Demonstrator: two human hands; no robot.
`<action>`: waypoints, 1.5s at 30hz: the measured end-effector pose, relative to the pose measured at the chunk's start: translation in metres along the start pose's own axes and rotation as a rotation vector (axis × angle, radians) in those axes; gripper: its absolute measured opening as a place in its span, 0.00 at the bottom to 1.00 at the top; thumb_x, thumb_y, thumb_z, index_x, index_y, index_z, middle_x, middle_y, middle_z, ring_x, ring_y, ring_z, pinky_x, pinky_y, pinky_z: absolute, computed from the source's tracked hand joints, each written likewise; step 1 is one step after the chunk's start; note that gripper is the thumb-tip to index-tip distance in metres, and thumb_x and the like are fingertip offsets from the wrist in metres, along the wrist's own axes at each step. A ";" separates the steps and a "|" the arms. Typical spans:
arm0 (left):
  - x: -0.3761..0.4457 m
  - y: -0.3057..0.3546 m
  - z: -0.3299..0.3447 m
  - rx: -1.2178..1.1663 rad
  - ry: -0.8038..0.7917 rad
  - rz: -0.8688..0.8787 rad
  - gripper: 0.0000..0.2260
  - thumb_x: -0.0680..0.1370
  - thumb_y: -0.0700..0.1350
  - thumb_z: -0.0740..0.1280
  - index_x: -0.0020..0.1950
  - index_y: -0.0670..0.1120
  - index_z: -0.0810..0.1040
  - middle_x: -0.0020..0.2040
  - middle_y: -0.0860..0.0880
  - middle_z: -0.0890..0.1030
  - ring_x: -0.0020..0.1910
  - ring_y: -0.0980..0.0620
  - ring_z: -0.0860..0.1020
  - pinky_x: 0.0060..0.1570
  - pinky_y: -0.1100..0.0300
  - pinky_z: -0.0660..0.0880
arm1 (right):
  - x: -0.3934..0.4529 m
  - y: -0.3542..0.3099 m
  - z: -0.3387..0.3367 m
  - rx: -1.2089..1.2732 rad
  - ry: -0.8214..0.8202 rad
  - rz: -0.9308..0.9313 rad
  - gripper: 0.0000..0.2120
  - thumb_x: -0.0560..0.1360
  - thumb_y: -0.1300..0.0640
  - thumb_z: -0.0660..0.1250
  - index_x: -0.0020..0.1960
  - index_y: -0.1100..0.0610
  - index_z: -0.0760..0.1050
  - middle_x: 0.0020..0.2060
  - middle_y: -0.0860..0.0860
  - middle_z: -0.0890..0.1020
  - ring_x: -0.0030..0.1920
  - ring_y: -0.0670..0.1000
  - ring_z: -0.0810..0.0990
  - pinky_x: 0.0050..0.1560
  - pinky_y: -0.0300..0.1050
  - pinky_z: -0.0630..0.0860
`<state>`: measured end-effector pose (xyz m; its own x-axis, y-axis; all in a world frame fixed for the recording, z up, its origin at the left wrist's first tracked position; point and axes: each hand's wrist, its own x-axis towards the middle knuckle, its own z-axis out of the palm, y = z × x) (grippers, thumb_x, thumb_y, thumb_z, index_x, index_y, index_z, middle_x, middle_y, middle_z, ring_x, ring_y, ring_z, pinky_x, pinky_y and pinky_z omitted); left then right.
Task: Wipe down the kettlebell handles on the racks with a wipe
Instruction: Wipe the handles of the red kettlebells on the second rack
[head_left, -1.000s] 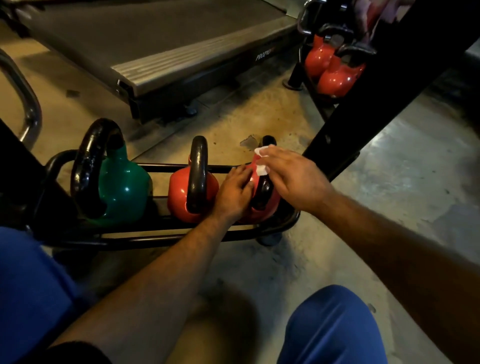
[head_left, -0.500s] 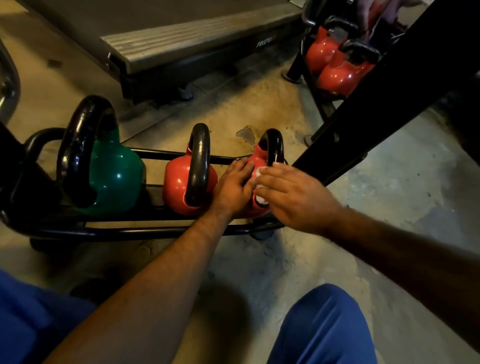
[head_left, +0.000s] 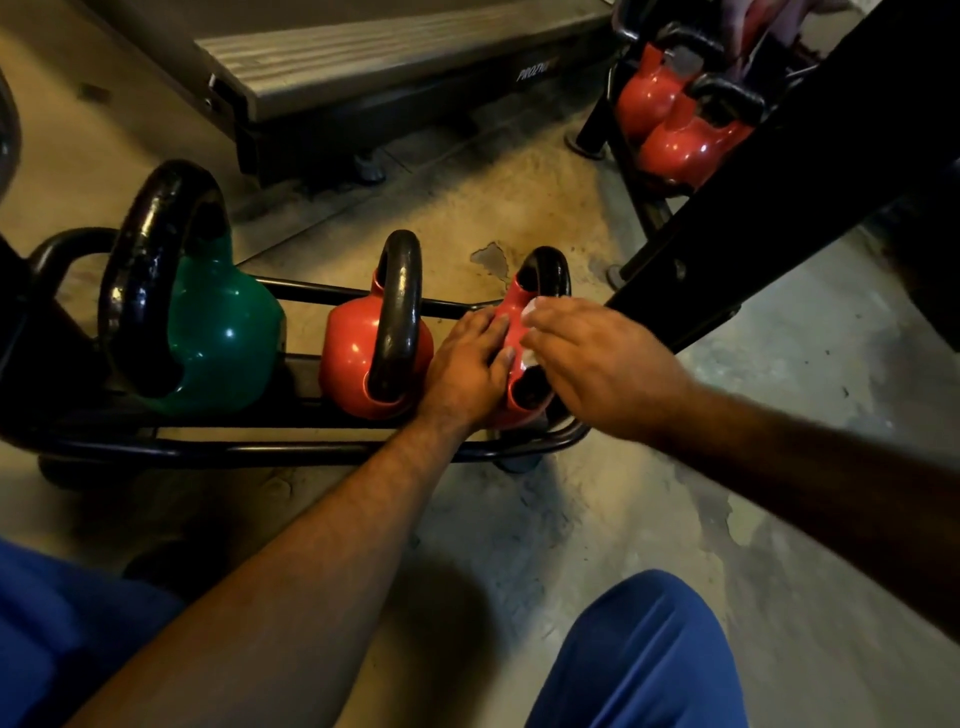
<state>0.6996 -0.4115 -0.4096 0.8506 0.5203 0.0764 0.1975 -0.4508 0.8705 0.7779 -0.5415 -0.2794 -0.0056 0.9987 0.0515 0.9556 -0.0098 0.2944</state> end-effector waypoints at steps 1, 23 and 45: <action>-0.001 0.000 0.000 -0.013 0.001 0.000 0.22 0.83 0.50 0.59 0.78 0.50 0.64 0.79 0.51 0.62 0.79 0.49 0.55 0.75 0.50 0.59 | -0.004 -0.007 0.003 -0.008 -0.001 -0.037 0.18 0.78 0.55 0.61 0.63 0.63 0.80 0.62 0.60 0.82 0.66 0.60 0.78 0.70 0.58 0.71; -0.008 0.002 0.004 0.041 0.047 -0.002 0.22 0.83 0.52 0.57 0.78 0.51 0.62 0.79 0.52 0.60 0.79 0.51 0.54 0.76 0.53 0.56 | -0.016 -0.011 0.008 -0.111 -0.059 -0.255 0.17 0.76 0.56 0.66 0.61 0.61 0.81 0.60 0.60 0.83 0.64 0.60 0.80 0.71 0.58 0.70; -0.010 -0.005 0.009 0.085 0.059 0.042 0.24 0.83 0.54 0.56 0.78 0.51 0.61 0.79 0.51 0.60 0.79 0.50 0.55 0.76 0.51 0.57 | 0.019 0.026 -0.021 -0.039 -0.292 0.117 0.35 0.81 0.37 0.49 0.77 0.59 0.66 0.75 0.58 0.69 0.76 0.56 0.66 0.76 0.50 0.58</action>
<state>0.6941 -0.4211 -0.4192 0.8294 0.5401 0.1428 0.2050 -0.5321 0.8214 0.7968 -0.5237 -0.2508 0.1938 0.9630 -0.1874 0.9327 -0.1217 0.3394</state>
